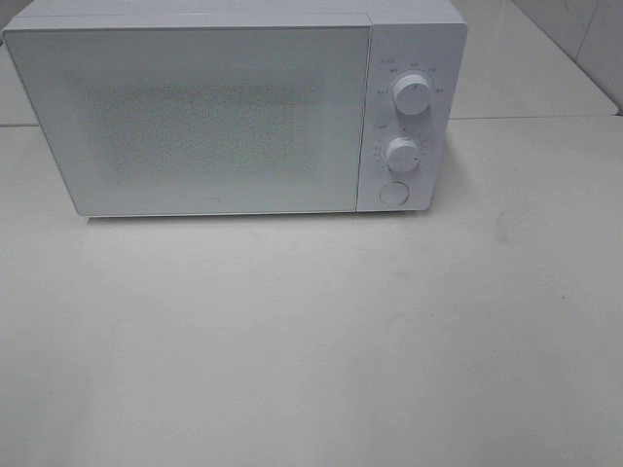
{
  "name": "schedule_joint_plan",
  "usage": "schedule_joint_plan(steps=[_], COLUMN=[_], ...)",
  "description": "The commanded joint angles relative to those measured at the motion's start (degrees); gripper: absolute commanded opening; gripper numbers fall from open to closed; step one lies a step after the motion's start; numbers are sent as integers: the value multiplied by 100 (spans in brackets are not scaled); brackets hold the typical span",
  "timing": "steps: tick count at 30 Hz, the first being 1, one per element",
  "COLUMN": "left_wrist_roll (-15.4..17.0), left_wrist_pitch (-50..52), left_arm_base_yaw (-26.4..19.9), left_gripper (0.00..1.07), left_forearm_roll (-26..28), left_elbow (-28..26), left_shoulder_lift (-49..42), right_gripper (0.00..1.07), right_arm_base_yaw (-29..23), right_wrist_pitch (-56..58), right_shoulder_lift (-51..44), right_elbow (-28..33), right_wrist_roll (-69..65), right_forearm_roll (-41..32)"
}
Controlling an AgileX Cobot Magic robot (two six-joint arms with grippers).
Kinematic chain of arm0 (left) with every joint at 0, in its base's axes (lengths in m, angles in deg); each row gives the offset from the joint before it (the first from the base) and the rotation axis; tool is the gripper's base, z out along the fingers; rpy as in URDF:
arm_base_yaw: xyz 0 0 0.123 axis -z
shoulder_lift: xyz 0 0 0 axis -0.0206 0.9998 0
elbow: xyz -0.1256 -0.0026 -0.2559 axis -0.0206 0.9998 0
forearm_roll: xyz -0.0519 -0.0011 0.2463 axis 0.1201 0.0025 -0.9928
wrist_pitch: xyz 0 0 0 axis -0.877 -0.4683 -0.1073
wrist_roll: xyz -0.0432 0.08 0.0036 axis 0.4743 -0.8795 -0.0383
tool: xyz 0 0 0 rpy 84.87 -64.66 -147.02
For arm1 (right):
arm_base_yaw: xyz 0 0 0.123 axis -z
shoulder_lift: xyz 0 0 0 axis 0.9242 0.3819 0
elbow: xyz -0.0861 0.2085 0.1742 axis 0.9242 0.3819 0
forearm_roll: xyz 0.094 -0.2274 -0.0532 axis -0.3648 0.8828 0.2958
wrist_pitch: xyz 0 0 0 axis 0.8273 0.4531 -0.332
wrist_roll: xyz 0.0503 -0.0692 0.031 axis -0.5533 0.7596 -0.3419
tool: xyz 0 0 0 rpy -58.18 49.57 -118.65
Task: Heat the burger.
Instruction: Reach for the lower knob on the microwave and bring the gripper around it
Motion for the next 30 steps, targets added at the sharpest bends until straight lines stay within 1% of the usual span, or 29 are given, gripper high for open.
schedule_joint_plan(steps=[1,30], left_wrist_roll=[46,46], left_wrist_pitch=[86,86], left_arm_base_yaw=[-17,-17], left_gripper=[98,98], left_forearm_roll=[29,29], left_elbow=[11,11], left_shoulder_lift=[-149,-149], right_gripper=[75,75], right_arm_base_yaw=[23,23], right_wrist_pitch=[-69,-69], right_shoulder_lift=[-155,-155], right_elbow=[17,17], right_wrist_roll=[6,6], right_forearm_roll=[-11,-17])
